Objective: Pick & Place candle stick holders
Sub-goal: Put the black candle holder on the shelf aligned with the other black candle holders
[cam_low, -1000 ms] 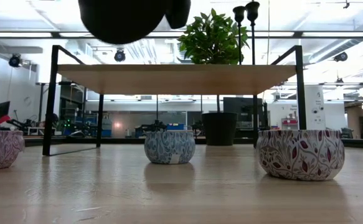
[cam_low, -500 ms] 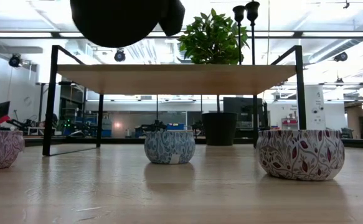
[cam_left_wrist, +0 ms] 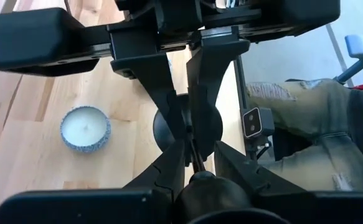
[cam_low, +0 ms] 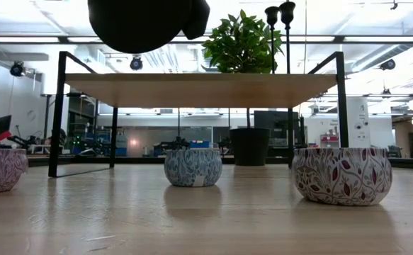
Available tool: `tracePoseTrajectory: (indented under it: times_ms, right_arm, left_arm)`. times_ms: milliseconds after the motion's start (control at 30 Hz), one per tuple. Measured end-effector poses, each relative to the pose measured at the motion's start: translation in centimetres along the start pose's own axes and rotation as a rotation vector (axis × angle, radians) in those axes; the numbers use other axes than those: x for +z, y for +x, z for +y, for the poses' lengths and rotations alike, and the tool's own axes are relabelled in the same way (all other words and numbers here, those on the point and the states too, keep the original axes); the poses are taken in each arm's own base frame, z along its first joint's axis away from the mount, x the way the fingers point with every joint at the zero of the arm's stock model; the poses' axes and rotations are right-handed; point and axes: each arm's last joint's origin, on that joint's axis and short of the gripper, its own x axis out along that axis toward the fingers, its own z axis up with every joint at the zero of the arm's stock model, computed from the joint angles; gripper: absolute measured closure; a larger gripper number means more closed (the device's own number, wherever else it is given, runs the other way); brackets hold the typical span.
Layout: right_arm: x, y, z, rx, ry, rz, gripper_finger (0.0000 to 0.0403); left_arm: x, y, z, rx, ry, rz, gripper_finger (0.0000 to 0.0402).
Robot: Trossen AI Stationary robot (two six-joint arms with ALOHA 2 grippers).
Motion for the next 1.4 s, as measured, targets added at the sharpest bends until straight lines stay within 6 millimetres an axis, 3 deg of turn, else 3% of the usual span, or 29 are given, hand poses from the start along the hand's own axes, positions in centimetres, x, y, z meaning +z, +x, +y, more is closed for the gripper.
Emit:
tracePoseTrajectory:
  times_ms: [267, 633, 867, 1133, 1400]
  right_arm:
    - [0.0, 0.0, 0.0, -0.002, -0.012, 0.001, 0.0389]
    - [0.6, -0.8, 0.2, -0.001, -0.053, -0.004, 0.0391]
    - [0.9, -2.1, 0.7, -0.004, -0.083, -0.002, 0.0391]
    - [0.4, -4.8, 1.9, -0.108, -0.156, -0.073, 0.0392]
    - [-1.4, -9.9, 1.6, -0.218, -0.119, -0.225, 0.0392]
  left_arm:
    - [0.0, 0.0, 0.0, -0.004, 0.0, -0.004, 0.0316]
    - [-0.3, -0.2, 0.1, 0.01, -0.026, 0.033, 0.0208]
    - [-0.3, -1.2, 0.1, -0.006, -0.017, 0.022, 0.0187]
    - [-0.7, -1.4, -0.5, 0.061, 0.059, -0.028, 0.0186]
    - [-2.4, -0.6, -1.1, 0.167, 0.115, -0.117, 0.0186]
